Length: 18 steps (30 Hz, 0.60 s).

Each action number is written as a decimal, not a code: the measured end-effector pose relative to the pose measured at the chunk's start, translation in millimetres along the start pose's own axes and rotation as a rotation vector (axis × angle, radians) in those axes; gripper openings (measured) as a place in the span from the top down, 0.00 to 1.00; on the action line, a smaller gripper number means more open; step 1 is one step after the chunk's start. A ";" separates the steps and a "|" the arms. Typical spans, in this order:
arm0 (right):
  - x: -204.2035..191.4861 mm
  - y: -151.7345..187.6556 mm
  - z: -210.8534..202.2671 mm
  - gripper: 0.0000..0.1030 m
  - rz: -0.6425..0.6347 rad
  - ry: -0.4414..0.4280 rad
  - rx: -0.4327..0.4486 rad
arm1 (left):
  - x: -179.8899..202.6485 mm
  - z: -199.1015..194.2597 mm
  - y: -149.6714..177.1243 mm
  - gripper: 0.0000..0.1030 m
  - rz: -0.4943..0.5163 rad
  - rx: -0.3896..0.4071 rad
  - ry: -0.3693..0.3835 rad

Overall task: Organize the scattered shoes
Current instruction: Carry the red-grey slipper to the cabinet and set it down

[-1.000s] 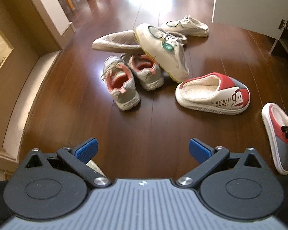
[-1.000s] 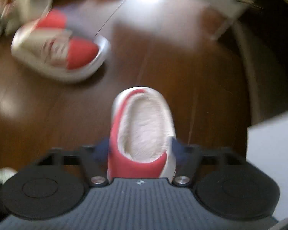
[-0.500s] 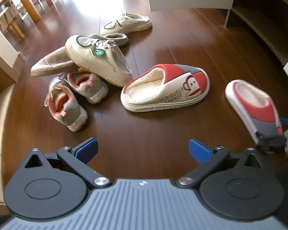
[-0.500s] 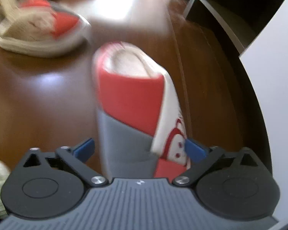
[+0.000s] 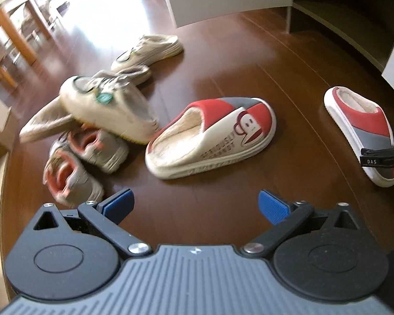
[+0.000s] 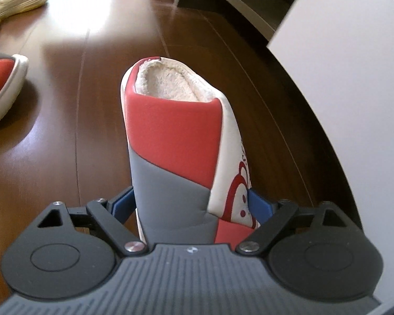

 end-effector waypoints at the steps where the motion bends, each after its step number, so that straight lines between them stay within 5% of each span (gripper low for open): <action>1: -2.8 -1.5 1.2 0.10 -0.001 0.008 -0.005 | 2.4 6.6 -2.2 0.01 0.020 0.006 -0.001; 6: -6.0 -3.7 -4.3 0.06 -0.017 0.008 -0.006 | 5.9 48.8 -19.1 0.01 0.117 0.053 0.004; 11: 21.0 -0.9 -50.1 0.03 0.142 -0.086 0.053 | -6.8 88.9 -37.4 0.01 0.178 0.114 0.087; 15: 33.8 10.2 -76.4 0.03 0.207 -0.143 0.043 | -19.3 135.7 -53.2 0.01 0.213 0.098 0.236; 18: 33.0 18.2 -85.2 0.03 0.194 -0.138 0.039 | -33.9 174.8 -62.5 0.02 0.139 0.049 0.428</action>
Point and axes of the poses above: each gripper's, at about its wrist camera, not at the fingertips, and z roughly the way its jaws point, x to its right, y to its underside, the point moved 1 cm from there along z, roughly the way its jaws point, and after that the axes turned 14 degrees about z, right-handed, at the moved point
